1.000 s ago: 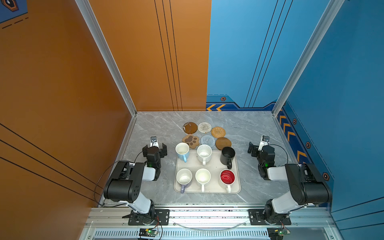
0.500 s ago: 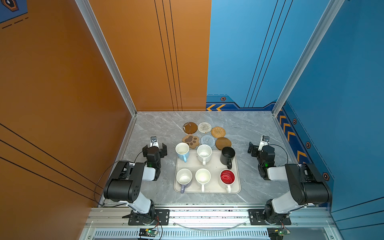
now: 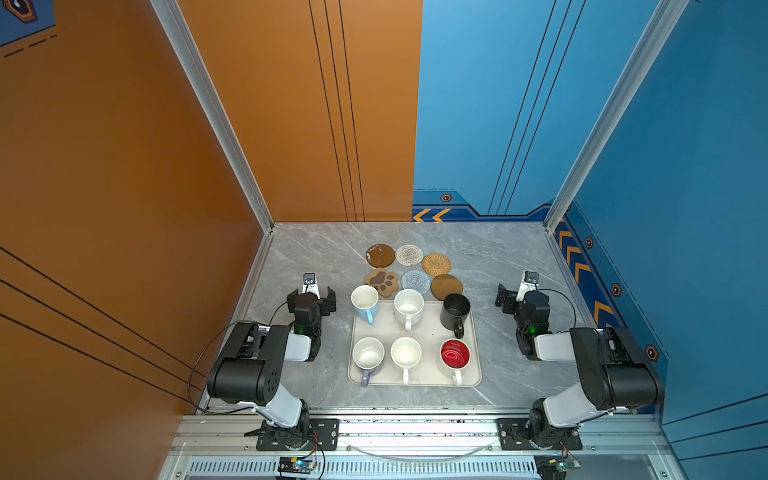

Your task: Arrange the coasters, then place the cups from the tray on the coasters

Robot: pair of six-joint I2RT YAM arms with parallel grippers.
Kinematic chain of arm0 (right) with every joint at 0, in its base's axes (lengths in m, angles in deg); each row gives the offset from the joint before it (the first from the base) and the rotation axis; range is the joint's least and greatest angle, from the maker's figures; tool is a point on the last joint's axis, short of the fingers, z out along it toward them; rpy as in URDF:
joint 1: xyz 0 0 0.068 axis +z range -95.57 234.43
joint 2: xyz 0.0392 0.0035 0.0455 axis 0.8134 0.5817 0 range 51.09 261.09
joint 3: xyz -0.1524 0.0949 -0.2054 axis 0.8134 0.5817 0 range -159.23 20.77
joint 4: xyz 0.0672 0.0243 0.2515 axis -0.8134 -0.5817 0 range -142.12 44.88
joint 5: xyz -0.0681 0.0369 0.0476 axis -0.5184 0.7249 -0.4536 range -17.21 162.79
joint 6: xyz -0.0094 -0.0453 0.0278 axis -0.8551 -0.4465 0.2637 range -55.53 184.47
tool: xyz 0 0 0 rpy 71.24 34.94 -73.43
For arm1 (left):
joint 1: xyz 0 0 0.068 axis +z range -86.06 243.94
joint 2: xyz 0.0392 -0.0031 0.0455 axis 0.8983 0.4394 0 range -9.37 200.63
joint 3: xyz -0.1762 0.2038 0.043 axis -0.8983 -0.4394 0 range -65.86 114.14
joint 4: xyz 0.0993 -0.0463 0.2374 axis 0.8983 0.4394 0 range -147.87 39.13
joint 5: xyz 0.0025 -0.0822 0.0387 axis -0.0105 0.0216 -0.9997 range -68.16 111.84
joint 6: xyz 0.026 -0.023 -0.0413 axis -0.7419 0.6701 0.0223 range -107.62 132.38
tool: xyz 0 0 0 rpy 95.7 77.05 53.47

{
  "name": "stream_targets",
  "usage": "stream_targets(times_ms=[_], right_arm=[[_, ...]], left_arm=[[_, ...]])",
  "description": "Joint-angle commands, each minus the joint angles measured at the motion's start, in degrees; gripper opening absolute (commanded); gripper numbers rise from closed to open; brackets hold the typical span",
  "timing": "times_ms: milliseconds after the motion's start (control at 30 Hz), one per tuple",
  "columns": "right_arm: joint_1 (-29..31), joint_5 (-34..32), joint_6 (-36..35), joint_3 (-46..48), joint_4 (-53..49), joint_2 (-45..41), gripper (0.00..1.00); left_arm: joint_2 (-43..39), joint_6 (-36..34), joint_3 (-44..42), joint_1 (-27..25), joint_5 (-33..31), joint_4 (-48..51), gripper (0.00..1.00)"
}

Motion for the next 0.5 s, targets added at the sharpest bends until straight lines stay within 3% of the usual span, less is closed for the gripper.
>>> stream_targets(times_ms=[0, 467], right_arm=[[0.38, -1.29, 0.48, -0.36, 0.91, 0.00, 1.00], [0.69, 0.75, -0.66, -1.21, -0.83, 0.06, 1.00]], left_arm=[[-0.63, -0.58, 1.03, 0.17, 1.32, 0.75, 0.98], [-0.69, -0.58, 0.98, 0.17, 1.32, 0.75, 0.98]])
